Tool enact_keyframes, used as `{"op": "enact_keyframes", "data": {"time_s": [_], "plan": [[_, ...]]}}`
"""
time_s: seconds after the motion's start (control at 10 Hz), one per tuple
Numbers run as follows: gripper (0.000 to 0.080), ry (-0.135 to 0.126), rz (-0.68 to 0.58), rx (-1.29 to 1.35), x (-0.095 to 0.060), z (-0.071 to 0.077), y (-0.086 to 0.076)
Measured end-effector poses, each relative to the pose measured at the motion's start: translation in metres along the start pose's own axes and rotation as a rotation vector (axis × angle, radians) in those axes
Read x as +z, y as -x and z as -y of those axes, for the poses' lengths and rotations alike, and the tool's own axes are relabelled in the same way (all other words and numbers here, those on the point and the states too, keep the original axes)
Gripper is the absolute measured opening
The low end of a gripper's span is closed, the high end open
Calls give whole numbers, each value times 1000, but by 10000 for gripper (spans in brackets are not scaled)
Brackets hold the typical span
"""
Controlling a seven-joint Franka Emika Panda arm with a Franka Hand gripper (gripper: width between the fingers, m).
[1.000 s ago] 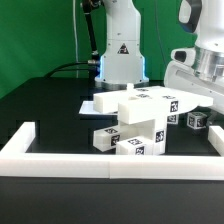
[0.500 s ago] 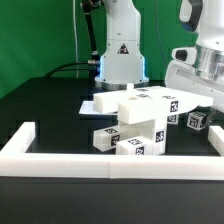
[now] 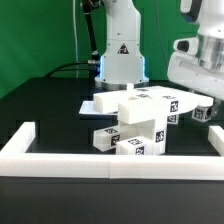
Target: Assemble chair
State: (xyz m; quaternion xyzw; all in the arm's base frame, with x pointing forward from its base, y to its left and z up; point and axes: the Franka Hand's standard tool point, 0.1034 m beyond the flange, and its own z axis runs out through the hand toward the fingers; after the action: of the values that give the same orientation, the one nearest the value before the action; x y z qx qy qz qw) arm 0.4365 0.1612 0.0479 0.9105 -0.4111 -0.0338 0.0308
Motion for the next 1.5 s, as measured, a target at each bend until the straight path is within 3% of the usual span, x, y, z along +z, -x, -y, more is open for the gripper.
{"op": "enact_keyframes", "data": {"time_s": [0.2,0.5,0.8,1.0,1.1,1.5], "plan": [[294,-41,16,0,-26,-1,5],[294,-66,37,-7,-52,-1,-4],[294,-79,35,-75,-70,-3,-41],[294,-87,55,-91,-100,2,-74],[294,-93,47,-82,-103,3,-83],[294,-76,43,-121,-96,0,-81]]}}
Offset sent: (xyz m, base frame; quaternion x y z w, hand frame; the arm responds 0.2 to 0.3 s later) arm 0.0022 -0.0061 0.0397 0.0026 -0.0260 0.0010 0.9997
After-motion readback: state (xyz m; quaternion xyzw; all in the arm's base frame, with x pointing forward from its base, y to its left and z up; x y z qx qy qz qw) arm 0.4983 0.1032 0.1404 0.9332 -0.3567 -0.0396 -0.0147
